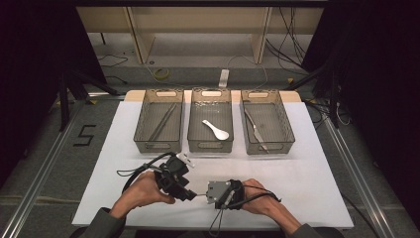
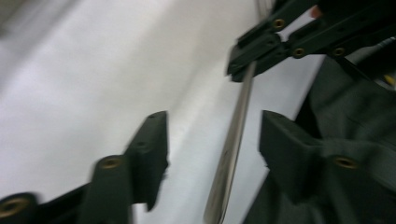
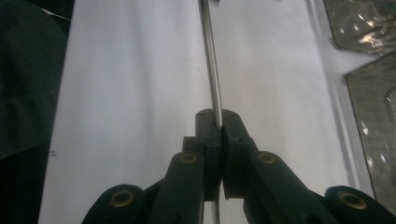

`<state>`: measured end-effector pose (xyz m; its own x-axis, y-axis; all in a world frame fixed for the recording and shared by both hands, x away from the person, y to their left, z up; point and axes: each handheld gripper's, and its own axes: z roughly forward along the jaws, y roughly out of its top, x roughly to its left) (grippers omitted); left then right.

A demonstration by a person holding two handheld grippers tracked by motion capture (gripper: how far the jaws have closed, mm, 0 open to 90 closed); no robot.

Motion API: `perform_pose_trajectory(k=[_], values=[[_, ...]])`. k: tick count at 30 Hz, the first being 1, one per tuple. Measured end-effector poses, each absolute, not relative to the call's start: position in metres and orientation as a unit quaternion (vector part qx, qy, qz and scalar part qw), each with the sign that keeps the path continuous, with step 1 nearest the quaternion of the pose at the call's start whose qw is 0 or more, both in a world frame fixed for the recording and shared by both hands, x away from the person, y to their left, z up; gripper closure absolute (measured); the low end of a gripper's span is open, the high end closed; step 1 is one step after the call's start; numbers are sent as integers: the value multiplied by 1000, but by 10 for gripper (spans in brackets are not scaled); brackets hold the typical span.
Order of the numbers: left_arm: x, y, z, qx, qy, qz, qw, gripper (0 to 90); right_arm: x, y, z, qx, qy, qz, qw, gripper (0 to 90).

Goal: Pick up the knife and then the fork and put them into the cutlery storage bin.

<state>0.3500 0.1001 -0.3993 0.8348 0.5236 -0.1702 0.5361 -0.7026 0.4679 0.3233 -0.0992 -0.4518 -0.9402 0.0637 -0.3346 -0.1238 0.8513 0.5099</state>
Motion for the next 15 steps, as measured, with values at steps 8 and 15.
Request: perform_pose_trajectory(k=[8, 15], values=[[350, 109, -386, 885, 313, 70, 337, 256, 339, -121, -447, 42, 943, 269, 190, 882], [353, 126, -388, 858, 331, 86, 382, 232, 353, -141, -440, 92, 936, 272, 204, 882]])
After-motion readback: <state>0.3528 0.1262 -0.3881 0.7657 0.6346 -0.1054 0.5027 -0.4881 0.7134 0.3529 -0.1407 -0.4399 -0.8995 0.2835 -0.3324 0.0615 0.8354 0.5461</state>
